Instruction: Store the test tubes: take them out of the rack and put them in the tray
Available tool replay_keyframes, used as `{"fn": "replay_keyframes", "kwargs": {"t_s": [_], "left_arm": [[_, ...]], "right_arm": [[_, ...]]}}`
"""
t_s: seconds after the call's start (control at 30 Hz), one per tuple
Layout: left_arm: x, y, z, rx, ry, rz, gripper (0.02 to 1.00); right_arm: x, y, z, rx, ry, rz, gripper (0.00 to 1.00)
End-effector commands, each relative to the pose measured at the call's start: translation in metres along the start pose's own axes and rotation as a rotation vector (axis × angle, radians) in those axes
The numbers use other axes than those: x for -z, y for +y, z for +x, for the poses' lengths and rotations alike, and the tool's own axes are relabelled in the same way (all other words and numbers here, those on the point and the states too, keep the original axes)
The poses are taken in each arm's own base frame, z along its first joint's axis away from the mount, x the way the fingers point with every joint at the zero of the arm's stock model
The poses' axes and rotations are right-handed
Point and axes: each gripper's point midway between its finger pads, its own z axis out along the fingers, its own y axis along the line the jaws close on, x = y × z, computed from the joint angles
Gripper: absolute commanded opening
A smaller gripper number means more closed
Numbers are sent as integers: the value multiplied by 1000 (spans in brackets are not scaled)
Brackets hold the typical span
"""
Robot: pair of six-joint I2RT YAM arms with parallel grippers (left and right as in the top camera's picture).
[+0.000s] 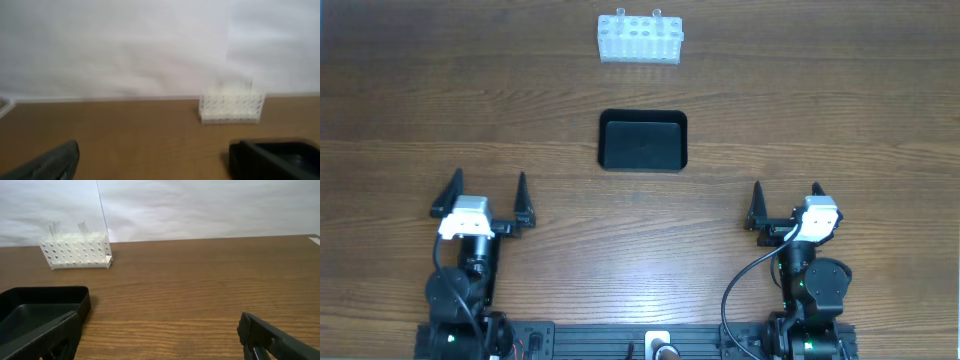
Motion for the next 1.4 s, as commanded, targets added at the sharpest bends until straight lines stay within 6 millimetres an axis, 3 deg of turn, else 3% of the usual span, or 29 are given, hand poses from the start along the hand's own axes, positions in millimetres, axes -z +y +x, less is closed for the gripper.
{"fn": "replay_keyframes", "kwargs": {"t_s": [0.03,0.23,0.4,0.67,1.0,1.4], "left_arm": [[-20,-2,-15,6,25,7,998],[-87,-10,-44,2,146,26,998],[-155,-41,-58,0,231,89,998],[-230,-98,-39,27,346,9,996],[-286,-129,6,153,487,-76,996],[-316,-160,47,142,608,-83,998]], "right_arm": [[0,0,2,-1,1,1,993],[0,0,2,-1,1,1,991],[0,0,2,-1,0,1,991],[0,0,2,-1,1,1,993],[0,0,2,-1,1,1,991],[0,0,2,-1,0,1,991]]}}
